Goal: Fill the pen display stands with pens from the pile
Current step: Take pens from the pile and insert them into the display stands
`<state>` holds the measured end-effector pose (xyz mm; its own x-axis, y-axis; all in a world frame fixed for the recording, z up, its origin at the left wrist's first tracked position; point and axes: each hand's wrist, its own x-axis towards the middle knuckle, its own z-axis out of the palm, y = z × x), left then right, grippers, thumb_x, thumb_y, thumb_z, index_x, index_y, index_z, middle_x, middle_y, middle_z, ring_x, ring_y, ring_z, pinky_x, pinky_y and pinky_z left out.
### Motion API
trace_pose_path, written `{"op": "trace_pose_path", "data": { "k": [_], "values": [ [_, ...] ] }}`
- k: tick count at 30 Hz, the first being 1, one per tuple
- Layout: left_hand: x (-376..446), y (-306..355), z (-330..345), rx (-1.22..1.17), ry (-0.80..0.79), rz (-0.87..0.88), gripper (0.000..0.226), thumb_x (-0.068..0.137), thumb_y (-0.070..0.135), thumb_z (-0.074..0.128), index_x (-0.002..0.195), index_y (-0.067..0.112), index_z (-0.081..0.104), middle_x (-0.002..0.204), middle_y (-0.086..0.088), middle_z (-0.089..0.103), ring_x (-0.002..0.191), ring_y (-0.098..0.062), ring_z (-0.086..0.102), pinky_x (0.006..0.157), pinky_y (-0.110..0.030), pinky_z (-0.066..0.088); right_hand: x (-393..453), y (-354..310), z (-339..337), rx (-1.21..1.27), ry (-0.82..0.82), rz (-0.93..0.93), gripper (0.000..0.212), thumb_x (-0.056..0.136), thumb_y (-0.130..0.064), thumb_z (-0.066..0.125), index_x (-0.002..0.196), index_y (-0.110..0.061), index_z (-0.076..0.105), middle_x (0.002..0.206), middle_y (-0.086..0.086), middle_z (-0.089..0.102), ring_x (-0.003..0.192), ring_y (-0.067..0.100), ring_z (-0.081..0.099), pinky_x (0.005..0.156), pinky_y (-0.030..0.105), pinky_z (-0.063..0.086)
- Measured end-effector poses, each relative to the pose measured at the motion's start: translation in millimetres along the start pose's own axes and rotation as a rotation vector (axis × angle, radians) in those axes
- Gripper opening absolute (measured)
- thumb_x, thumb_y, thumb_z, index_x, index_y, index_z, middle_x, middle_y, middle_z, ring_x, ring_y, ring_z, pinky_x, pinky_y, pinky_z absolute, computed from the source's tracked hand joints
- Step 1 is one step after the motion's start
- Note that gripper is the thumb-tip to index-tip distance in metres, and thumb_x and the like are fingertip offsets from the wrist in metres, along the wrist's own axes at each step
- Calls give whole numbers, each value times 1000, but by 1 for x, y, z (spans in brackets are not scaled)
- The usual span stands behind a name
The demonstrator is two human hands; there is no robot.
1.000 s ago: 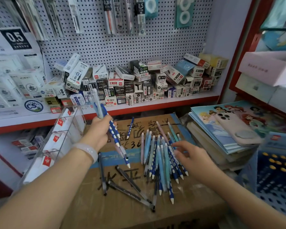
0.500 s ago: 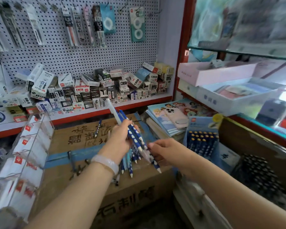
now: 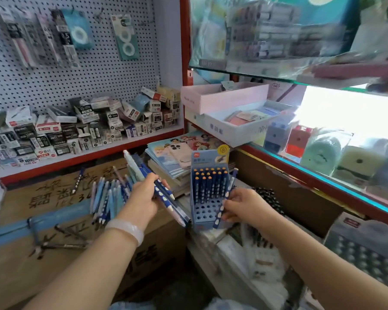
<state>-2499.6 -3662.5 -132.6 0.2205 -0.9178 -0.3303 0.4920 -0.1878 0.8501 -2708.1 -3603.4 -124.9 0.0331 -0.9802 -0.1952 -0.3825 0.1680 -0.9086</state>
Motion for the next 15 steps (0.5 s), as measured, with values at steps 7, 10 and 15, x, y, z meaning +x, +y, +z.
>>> {"op": "trace_pose_path", "data": {
  "k": [7,10,15],
  "values": [
    [13,-17,10,46,-30,-4,21,92,7,43,71,6,44,38,-3,51,34,-12,52,38,-17,45,48,11,-9,-191,258,-110,14,94,-14,53,82,-20,52,84,2,66,74,7,66,54,13,50],
    [20,-19,13,50,-51,-8,22,92,7,45,70,8,45,38,-1,51,35,-12,51,49,-25,45,72,19,3,-342,281,-142,8,96,-13,50,102,-14,55,95,4,65,87,19,65,75,34,55],
    [31,-20,17,1,-58,-20,25,94,6,45,69,10,43,36,3,47,32,-10,47,52,-28,38,103,35,26,-487,293,-103,14,97,-12,46,110,-10,52,100,10,64,88,26,62,76,42,54]
  ]
}}
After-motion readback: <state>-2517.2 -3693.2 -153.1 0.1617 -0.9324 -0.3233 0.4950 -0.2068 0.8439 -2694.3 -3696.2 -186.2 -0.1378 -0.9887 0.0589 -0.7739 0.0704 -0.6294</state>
